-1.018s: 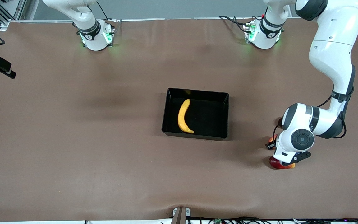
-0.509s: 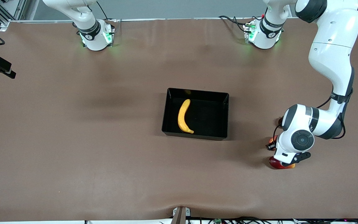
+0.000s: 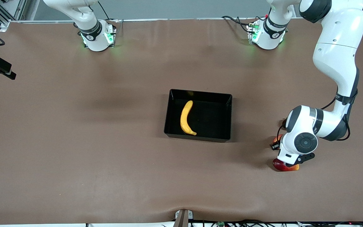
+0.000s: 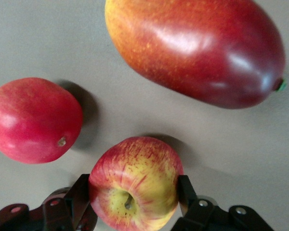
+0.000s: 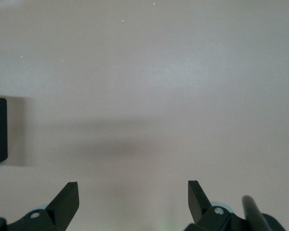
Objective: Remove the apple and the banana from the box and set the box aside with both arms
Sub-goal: 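Lower the apple onto the table and open the left gripper, then move the left gripper back to the box and lower onto the banana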
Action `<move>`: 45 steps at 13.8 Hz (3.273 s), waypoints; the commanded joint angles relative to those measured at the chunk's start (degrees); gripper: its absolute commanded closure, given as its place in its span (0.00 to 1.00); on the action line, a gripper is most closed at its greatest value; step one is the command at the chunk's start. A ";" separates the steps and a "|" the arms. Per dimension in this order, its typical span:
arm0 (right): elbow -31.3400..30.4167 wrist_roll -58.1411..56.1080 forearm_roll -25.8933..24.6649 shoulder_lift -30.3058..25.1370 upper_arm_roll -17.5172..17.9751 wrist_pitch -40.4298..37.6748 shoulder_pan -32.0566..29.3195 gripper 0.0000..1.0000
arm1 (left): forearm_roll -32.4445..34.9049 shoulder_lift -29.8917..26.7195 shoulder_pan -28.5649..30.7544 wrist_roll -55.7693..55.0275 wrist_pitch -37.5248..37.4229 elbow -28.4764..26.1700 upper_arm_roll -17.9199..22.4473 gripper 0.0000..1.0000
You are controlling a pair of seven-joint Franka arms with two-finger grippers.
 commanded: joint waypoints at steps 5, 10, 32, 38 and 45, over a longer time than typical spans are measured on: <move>0.80 -0.22 -0.73 0.38 0.89 -0.34 -1.29 0.00 | 3.98 -0.76 -0.01 -0.43 -0.70 -1.74 -0.12 0.01; 0.80 -0.22 -0.64 0.38 0.89 -0.34 -1.29 0.00 | 3.20 -3.66 -0.36 -0.35 -2.00 -1.30 -0.99 0.00; 0.80 -0.31 -0.73 0.73 0.89 -0.34 -1.29 0.00 | 0.04 2.22 -22.93 -7.81 18.54 -0.42 -13.84 0.00; 0.80 -0.31 -0.64 0.73 0.81 -0.34 -1.82 0.00 | 0.04 4.77 -30.85 -7.73 23.21 -0.25 -6.01 0.10; 0.72 -0.31 -0.64 1.08 0.89 -0.43 -1.29 0.00 | 0.12 3.38 -32.70 -8.17 22.07 -0.16 -5.83 1.00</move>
